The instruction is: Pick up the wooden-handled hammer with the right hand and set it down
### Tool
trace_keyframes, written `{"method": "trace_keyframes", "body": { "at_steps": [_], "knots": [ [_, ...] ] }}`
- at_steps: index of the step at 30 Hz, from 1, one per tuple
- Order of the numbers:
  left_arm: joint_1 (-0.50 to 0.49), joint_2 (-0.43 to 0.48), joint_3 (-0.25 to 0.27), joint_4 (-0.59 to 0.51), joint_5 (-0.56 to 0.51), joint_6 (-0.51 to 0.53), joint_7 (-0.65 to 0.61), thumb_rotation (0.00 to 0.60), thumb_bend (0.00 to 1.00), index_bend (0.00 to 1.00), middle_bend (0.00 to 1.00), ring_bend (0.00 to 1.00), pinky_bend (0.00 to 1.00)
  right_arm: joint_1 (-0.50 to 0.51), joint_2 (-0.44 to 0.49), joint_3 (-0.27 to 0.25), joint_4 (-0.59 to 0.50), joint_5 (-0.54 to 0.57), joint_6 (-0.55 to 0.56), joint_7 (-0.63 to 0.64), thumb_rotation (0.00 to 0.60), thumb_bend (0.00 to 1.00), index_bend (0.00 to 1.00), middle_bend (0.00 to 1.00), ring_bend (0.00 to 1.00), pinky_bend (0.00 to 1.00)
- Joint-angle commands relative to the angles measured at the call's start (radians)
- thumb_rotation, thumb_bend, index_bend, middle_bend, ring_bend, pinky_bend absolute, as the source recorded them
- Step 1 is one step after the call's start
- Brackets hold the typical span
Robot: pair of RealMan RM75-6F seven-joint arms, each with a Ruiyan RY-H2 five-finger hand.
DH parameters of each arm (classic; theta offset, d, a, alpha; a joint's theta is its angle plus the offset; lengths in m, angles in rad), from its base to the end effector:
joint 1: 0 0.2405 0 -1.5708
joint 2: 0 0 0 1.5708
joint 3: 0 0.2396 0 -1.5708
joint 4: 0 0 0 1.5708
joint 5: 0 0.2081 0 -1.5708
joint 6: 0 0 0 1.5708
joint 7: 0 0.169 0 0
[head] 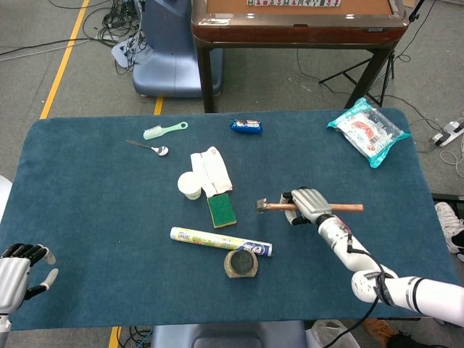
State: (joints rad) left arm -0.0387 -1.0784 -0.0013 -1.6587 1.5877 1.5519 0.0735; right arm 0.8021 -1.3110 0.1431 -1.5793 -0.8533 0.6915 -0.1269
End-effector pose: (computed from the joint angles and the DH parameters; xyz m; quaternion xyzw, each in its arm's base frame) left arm -0.2848 0.1804 0.1586 -0.6197 -0.3570 -0.3772 0.5884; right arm -0.1720 -0.3629 0.0066 0.7042 -0.5367 0.2903 0.3629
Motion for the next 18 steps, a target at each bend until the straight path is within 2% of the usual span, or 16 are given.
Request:
{"method": "trace_keyframes", "body": {
  "at_steps": [1,14,18],
  "knots": [
    [0.000,0.000,0.001,0.000,0.001,-0.001,0.000,0.600,0.25,0.55,0.50,0.38,0.27,0.001,0.003,0.001,-0.004,0.002,-0.001,0.005,0.600,1.00,0.69,0.69,0.47,0.19],
    [-0.002,-0.001,0.004,-0.004,0.008,-0.001,0.006,0.600,0.25,0.54,0.50,0.38,0.27,0.027,0.028,0.041,-0.049,-0.006,-0.047,0.080,0.600,1.00,0.70,0.72,0.52,0.24],
    [-0.001,0.000,0.003,-0.004,0.008,0.001,0.003,0.600,0.25,0.54,0.50,0.38,0.27,0.052,0.013,0.044,-0.044,0.003,-0.062,0.077,0.600,1.00,0.70,0.73,0.55,0.30]
  ]
}}
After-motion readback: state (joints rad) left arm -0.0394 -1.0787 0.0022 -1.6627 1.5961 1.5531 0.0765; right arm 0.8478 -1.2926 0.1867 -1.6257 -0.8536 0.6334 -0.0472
